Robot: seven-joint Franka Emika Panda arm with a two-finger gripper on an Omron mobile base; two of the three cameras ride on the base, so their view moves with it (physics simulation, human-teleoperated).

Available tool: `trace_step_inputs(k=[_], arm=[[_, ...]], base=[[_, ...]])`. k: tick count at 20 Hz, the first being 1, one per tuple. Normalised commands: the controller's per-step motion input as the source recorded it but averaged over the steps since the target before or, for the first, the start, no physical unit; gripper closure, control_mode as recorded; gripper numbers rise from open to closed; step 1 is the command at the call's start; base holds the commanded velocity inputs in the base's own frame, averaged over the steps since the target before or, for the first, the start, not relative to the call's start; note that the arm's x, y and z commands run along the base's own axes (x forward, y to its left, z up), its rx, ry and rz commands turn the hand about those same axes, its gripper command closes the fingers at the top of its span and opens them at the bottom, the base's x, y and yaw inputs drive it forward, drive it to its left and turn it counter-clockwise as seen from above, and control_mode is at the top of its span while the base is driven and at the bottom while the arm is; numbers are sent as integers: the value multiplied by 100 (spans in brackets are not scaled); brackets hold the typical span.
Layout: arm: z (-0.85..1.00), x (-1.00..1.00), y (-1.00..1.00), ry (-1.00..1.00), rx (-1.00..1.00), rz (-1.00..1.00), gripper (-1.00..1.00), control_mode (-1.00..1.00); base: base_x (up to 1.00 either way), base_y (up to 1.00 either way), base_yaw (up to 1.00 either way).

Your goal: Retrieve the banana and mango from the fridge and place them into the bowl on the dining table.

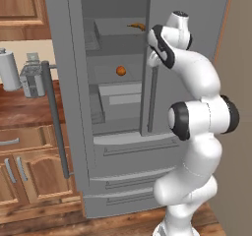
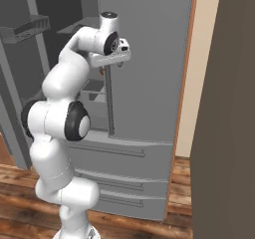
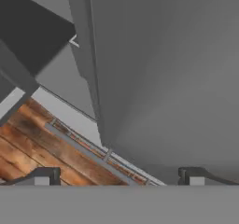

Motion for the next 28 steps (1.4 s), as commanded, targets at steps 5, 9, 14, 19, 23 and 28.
trace_step_inputs(k=[5,9,14,19,23,28], arm=[[-61,-66,76,-100,-41,0,-100,-100],[-50,-52,17,-73,-14,-2,-100,-100],[-10,-7,-12,-32,0,-8,-100,-100],[2,0,-29,-19,0,-9,-100,-100],[13,0,-17,-7,3,-6,-100,-100],[9,0,-4,-1,2,-4,-100,-100]], base=[[0,0,0],[0,0,0],[0,0,0],[0,0,0],[0,0,0],[0,0,0]])
